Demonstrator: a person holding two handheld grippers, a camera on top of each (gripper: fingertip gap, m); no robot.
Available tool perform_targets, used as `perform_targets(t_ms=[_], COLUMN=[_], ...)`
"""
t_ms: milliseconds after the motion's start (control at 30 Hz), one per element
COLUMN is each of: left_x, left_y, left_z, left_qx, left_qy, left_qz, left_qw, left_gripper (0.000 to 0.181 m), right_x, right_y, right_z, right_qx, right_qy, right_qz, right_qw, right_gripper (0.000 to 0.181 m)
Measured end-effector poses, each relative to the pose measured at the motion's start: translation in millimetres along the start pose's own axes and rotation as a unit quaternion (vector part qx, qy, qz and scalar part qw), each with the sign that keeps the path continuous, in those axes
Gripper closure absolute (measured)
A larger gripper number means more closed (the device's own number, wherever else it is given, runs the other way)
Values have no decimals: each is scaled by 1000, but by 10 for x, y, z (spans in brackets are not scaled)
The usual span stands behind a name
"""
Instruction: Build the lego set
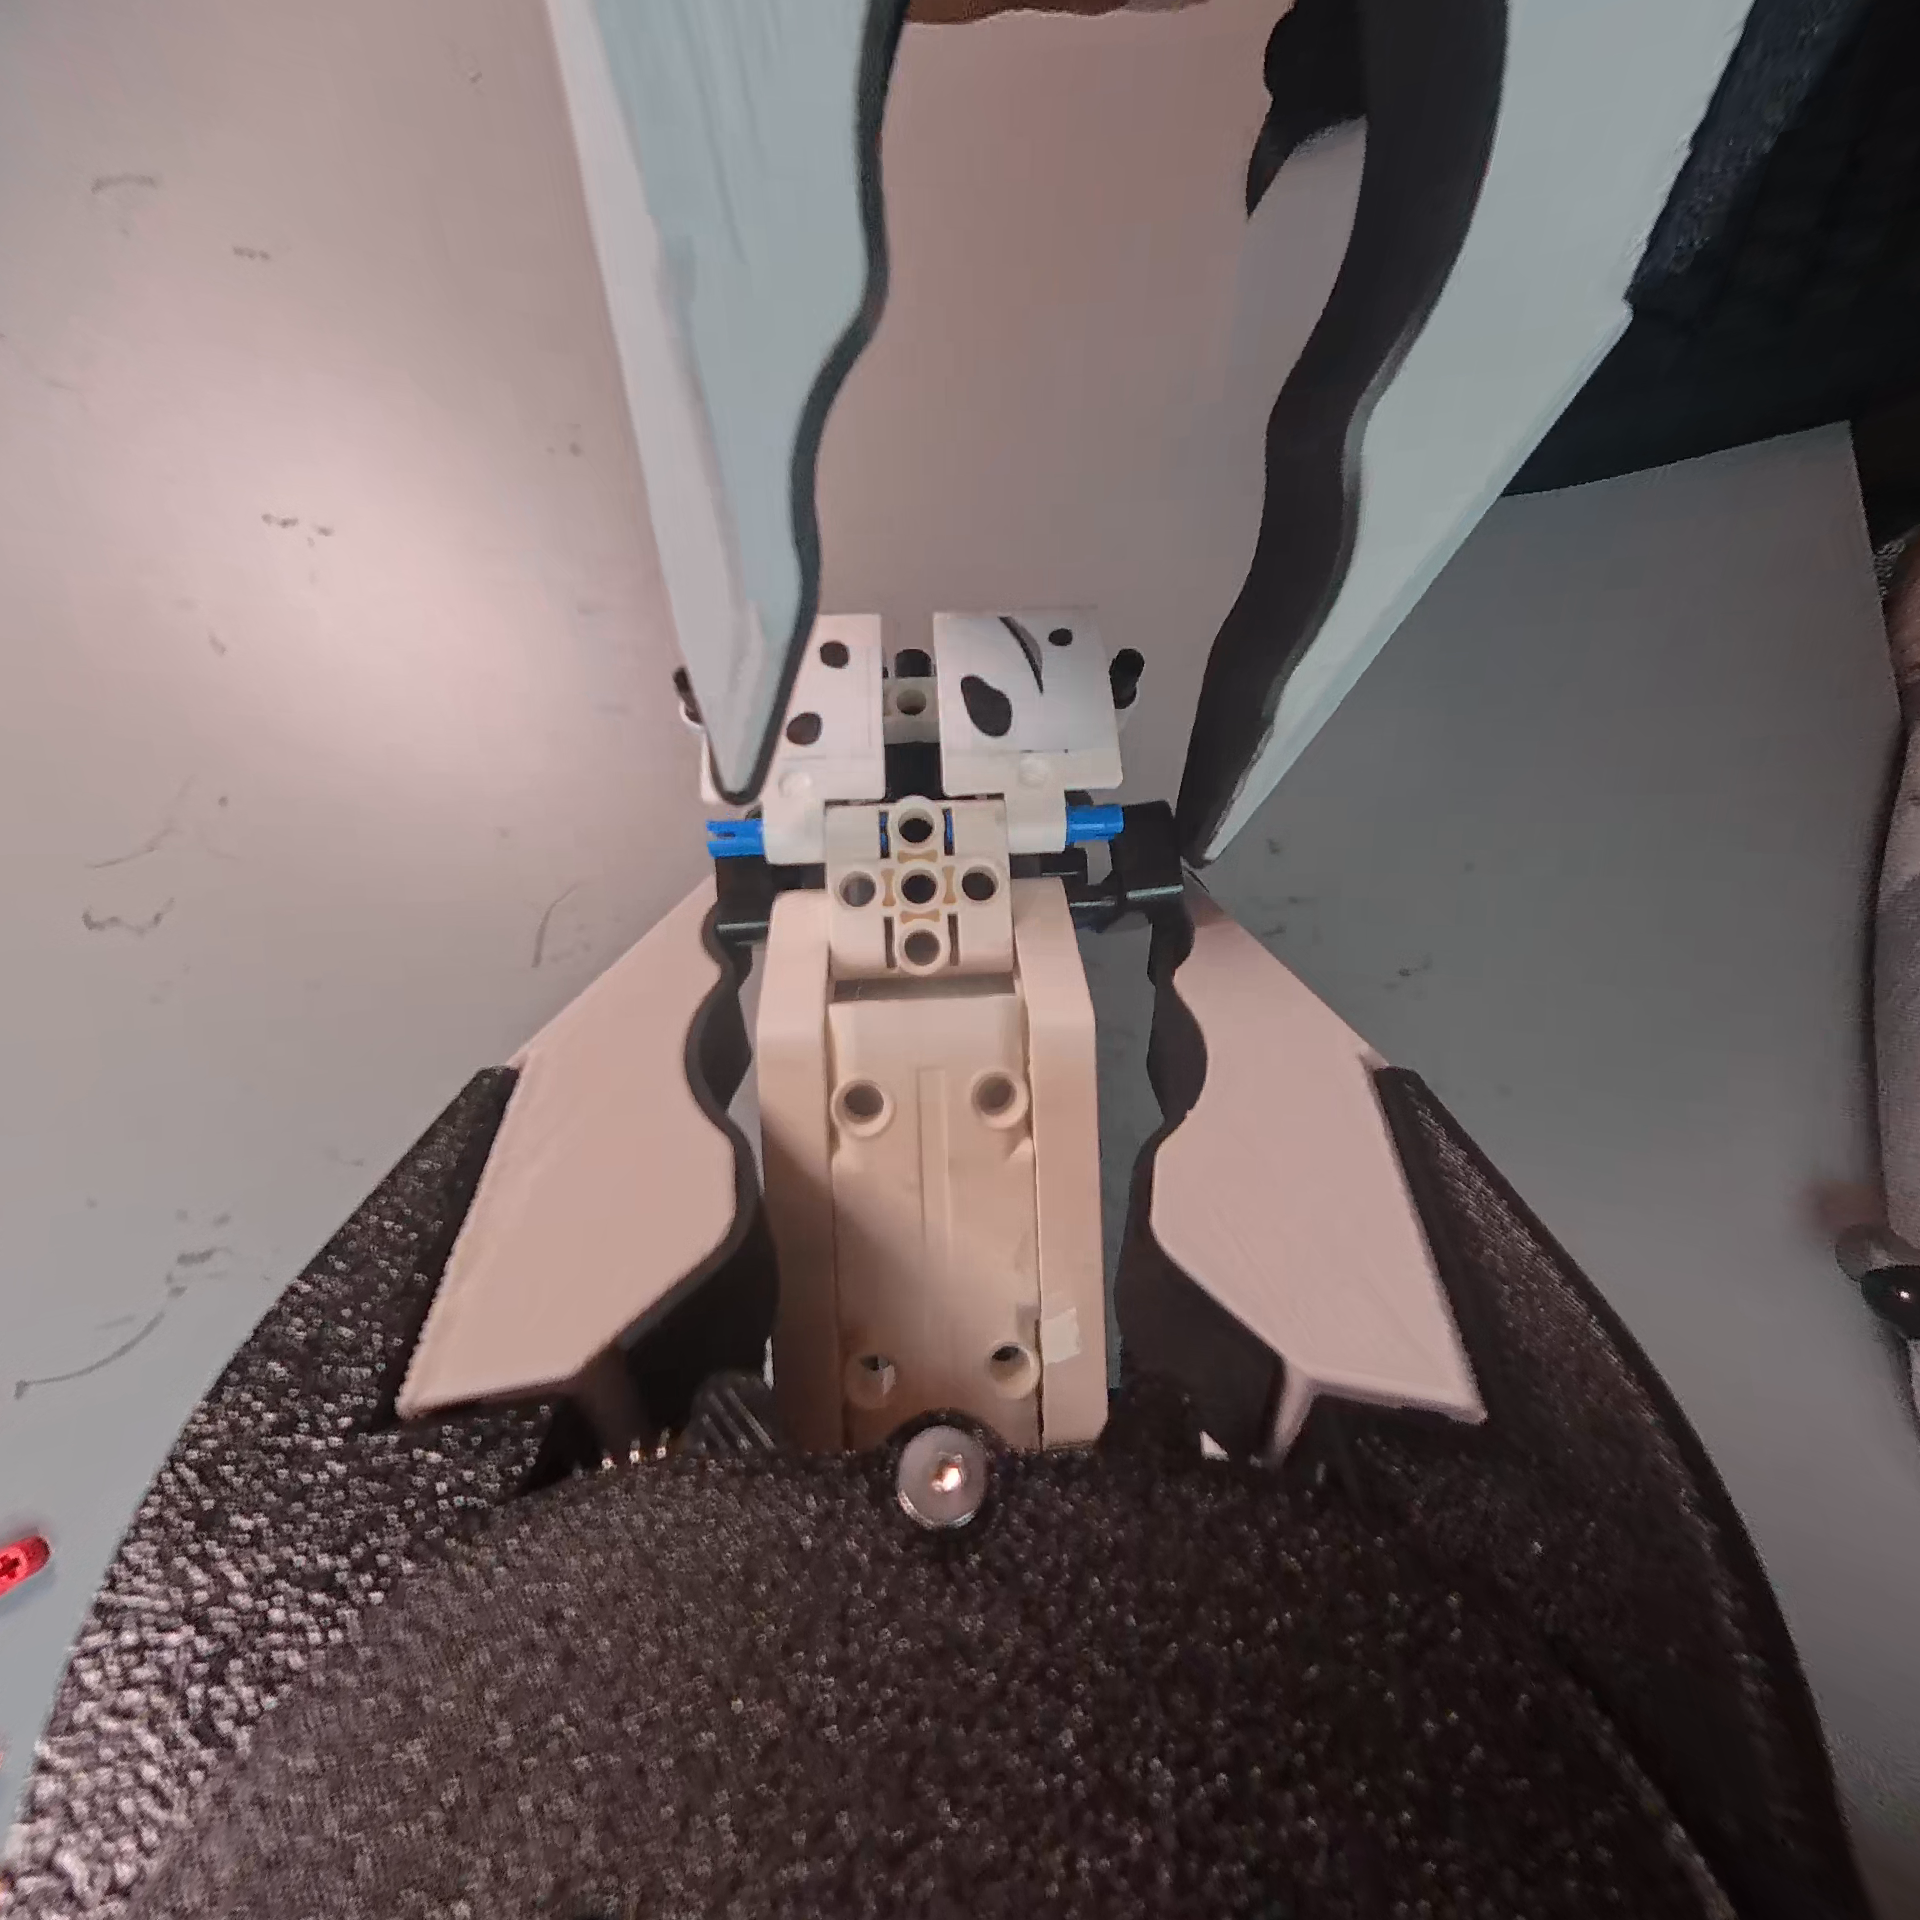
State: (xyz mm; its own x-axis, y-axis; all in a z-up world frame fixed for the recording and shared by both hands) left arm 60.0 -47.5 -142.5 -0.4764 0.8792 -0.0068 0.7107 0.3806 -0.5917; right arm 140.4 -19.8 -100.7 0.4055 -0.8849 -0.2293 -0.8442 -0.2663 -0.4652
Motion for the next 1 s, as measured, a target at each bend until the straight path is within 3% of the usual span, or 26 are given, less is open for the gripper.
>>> perform_targets(t_ms=[100,233,400,500,1000], left_x=[-1,0,-4,-6,-7], left_y=[3,6,9,10,18], left_z=[-2,-4,-7,-9,-10], left_qx=[-1,-2,-2,-1,3], left_qy=[1,-1,0,-1,-2], left_qz=[-1,0,0,-1,-10], left_qw=[1000,1000,1000,1000,1000], left_gripper=[104,104,105,105,105], right_x=[68,271,436,444,504], right_y=[-84,-109,-17,6,28], right_z=[-62,-79,6,30,38], right_qx=[-30,-28,16,26,69], right_qy=[-28,-156,-273,-301,-366], right_qz=[19,36,49,60,83], right_qw=[999,987,960,951,924], right_gripper=[129,144,162,172,174])
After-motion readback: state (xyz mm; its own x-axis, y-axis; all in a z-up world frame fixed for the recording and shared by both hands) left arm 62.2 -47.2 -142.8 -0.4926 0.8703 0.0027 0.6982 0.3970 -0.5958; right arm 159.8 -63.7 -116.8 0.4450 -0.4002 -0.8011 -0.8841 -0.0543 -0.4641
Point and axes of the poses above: each gripper's, where its closed fingertips meet, y out along the fingers, z out of its underside, x = y × z across the jaws, the point moved 7 cm from there along -y, back along the fingers, and after that the axes turned 13 degrees about -x, right-handed, at the moved point
